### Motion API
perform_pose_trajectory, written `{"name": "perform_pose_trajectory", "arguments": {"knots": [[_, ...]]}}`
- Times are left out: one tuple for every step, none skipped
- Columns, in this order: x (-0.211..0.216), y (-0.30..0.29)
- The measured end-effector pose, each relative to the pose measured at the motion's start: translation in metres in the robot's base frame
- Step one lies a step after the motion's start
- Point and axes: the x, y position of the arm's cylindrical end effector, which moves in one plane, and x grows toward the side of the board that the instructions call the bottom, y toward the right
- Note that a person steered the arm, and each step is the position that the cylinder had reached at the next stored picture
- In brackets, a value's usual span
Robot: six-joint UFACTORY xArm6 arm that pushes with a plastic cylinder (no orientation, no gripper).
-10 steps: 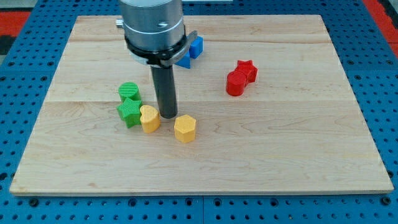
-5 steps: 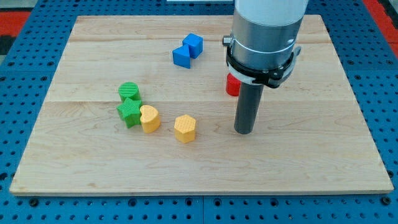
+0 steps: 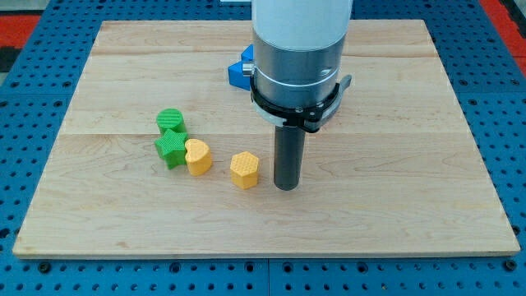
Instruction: Slide the yellow hexagon closer to the yellow heart
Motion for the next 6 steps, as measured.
{"name": "perform_pose_trajectory", "arguments": {"knots": [[-0.005,-0.012],[-0.007,-0.023],[-0.008,-0.036],[-0.009,-0.046],[-0.01,-0.055],[-0.011,-0.061]]}}
